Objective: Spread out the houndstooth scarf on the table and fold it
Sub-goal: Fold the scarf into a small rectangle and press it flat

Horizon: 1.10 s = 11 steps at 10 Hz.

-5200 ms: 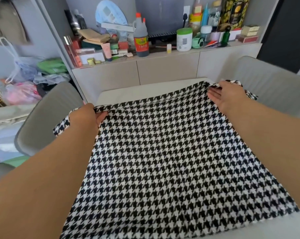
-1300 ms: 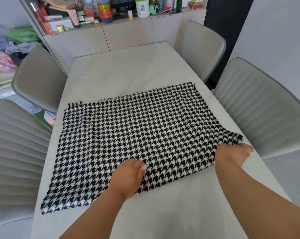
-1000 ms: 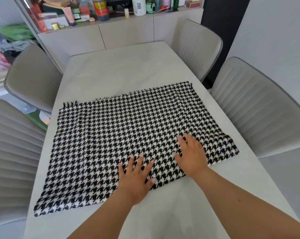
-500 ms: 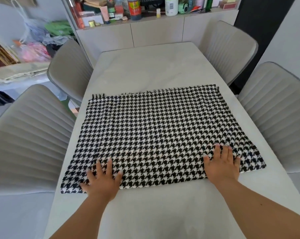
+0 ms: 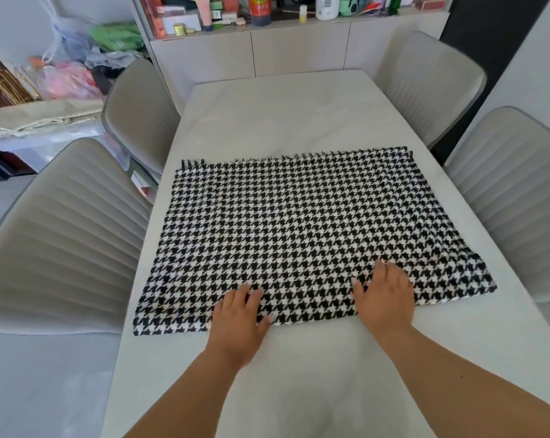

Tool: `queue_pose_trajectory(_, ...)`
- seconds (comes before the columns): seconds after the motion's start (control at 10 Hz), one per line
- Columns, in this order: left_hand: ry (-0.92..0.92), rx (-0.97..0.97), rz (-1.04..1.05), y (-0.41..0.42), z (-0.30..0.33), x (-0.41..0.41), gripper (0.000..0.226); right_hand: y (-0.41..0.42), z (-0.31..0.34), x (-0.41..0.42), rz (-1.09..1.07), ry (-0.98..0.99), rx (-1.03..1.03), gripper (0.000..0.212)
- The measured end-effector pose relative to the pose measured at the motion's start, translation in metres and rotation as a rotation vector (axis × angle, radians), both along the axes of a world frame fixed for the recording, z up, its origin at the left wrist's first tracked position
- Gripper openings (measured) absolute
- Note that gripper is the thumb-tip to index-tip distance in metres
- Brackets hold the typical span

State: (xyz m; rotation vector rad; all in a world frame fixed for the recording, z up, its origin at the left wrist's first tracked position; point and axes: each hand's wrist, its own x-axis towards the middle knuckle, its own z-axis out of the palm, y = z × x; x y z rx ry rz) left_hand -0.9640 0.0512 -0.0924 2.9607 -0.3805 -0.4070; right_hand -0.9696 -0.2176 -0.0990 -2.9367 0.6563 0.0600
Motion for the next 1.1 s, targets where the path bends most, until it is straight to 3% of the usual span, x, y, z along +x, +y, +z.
queue_pose_trajectory(0.1, -0.082, -0.079, -0.124, 0.012, -0.009, -0.011, 0.051, 0.002, 0.010, -0.015, -0.391, -0.062, 0.146, 0.064)
queue_pose_trajectory(0.2, -0.072, -0.113, -0.102, 0.016, -0.001, -0.003, 0.037, -0.007, 0.020, -0.013, -0.717, -0.002, 0.447, 0.074)
queue_pose_trajectory(0.3, -0.044, -0.046, -0.123, 0.011, 0.013, 0.008, 0.039, -0.018, 0.029, -0.003, -0.764, -0.042, 0.650, 0.062)
queue_pose_trajectory(0.4, 0.066, 0.009, -0.139, 0.014, 0.018, 0.011, 0.040, -0.023, 0.030, -0.008, -0.763, 0.006, 0.692, 0.048)
queue_pose_trajectory(0.5, 0.241, 0.064, -0.186, 0.019, 0.025, 0.011, 0.033, -0.022, 0.021, -0.020, -0.728, 0.062, 0.686, 0.018)
queue_pose_trajectory(0.6, 0.535, 0.230, -0.311, 0.012, 0.048, 0.013, 0.024, -0.017, 0.021, -0.036, -0.782, 0.301, 0.739, 0.027)
queue_pose_trajectory(0.7, 0.617, 0.206, -0.292, -0.004, 0.061, 0.013, 0.025, -0.024, 0.030, -0.050, -0.681, 0.290, 0.587, 0.018)
queue_pose_trajectory(0.8, 0.523, -0.001, -0.249, -0.031, 0.061, 0.010, 0.022, -0.044, 0.042, -0.049, -0.692, 0.099, 0.540, 0.021)
queue_pose_trajectory(0.9, 0.432, -0.139, -0.278, -0.065, 0.060, 0.007, 0.021, -0.068, 0.050, -0.043, -0.666, 0.050, 0.432, 0.044)
queue_pose_trajectory(1.0, 0.414, -0.199, -0.340, -0.099, 0.059, 0.006, 0.038, -0.098, 0.051, -0.038, -0.637, 0.020, 0.331, 0.050)
queue_pose_trajectory(1.1, 0.409, -0.254, -0.374, -0.134, 0.057, 0.005, 0.043, -0.123, 0.048, -0.033, -0.431, -0.021, 0.290, 0.041)
